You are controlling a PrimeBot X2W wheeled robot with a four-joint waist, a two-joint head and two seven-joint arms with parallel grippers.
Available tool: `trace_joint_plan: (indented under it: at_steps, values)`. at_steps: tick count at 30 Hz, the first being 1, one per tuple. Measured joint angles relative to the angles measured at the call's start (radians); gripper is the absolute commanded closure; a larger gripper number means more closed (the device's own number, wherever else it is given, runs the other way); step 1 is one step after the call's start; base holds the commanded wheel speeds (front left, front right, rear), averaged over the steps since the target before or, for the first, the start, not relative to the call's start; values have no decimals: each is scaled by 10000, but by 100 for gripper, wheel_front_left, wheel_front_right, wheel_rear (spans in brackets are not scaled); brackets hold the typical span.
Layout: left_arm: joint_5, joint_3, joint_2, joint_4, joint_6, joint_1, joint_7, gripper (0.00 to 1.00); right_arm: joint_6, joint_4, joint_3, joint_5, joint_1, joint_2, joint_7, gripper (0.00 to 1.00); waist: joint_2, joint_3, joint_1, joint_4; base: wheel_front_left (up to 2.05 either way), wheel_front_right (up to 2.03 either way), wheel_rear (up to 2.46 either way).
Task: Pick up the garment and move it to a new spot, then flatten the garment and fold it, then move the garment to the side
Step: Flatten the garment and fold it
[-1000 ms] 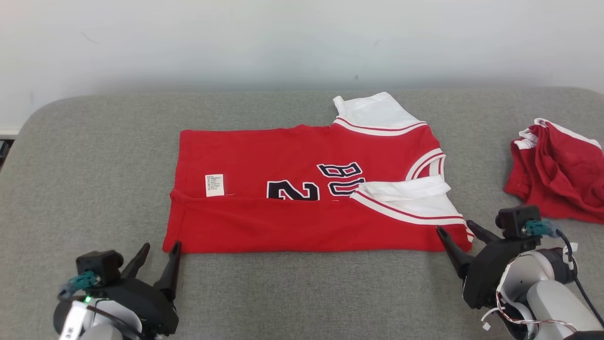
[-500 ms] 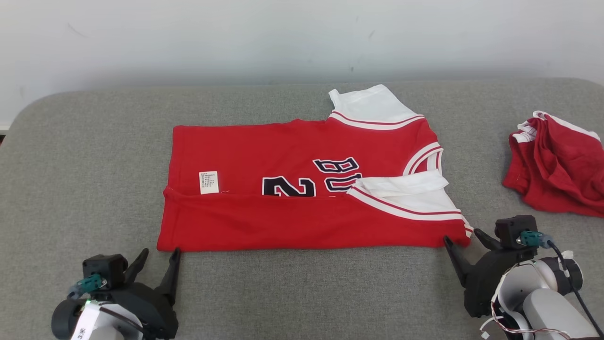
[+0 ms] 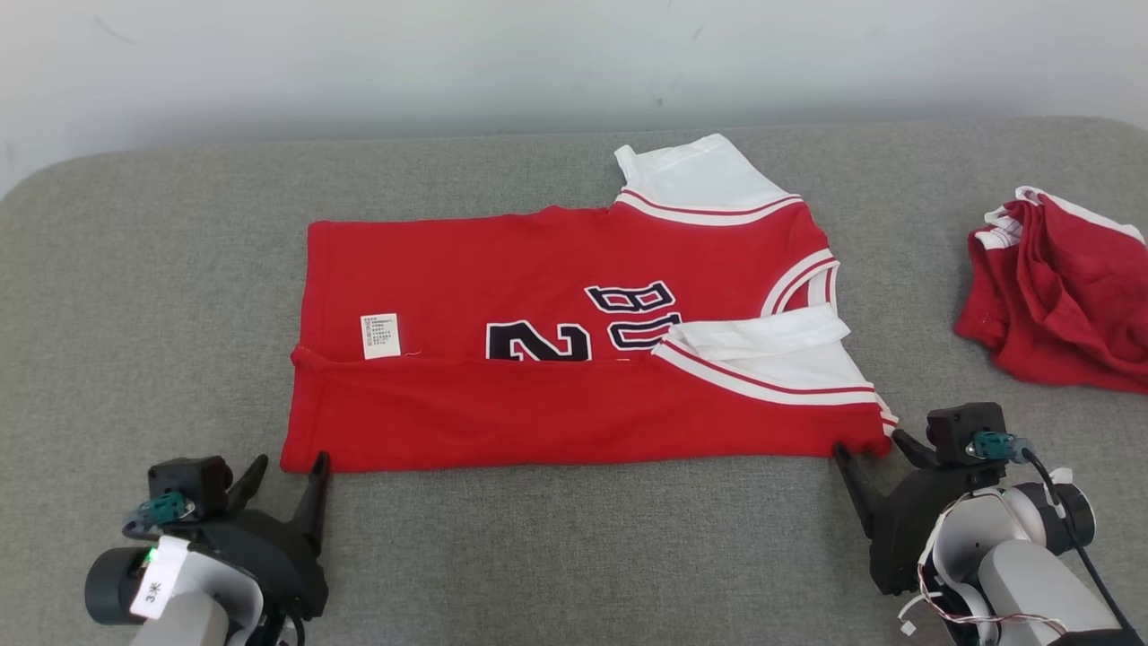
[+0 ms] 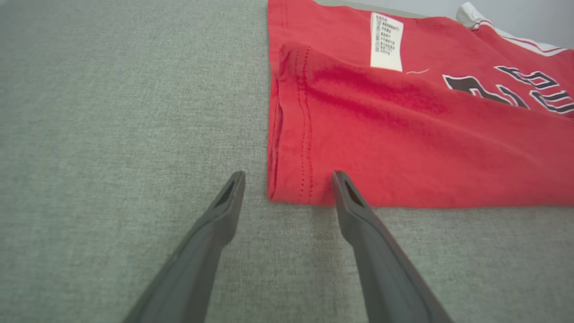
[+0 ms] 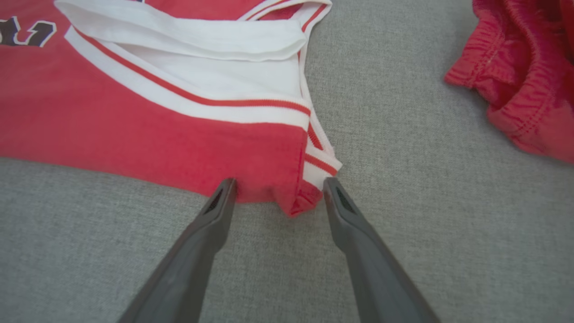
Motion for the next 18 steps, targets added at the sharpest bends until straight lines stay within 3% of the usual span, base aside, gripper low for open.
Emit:
trace_joint_plan:
  at_steps: [2, 3, 4, 5, 18]
  values:
    - [-10, -23, 0, 173, -82, -56, 2, 0, -2, 46, 8, -2, -35, 17, -10, 0, 0, 41, 0, -15, 0, 0, 0]
    - [-17, -8, -23, 244, -81, -58, 2, 50, -2, 90, 15, -2, -65, 23, -17, 56, 0, 55, 1, -18, 0, 0, 0]
    - [-19, -21, -36, 318, -82, -59, 2, 91, -2, 121, 38, -4, -90, 23, -17, 100, 1, 65, 1, -20, 0, 0, 0]
    - [-15, -40, -36, 389, -84, -60, 0, 100, -2, 150, 56, -4, -100, 35, -29, 100, 0, 73, 0, -22, 0, 0, 0]
    - [-265, -2, -280, 890, -253, -212, -307, 100, 157, 548, -6, 25, -106, 38, -351, 100, 1, -182, 0, 51, 0, 0, 0]
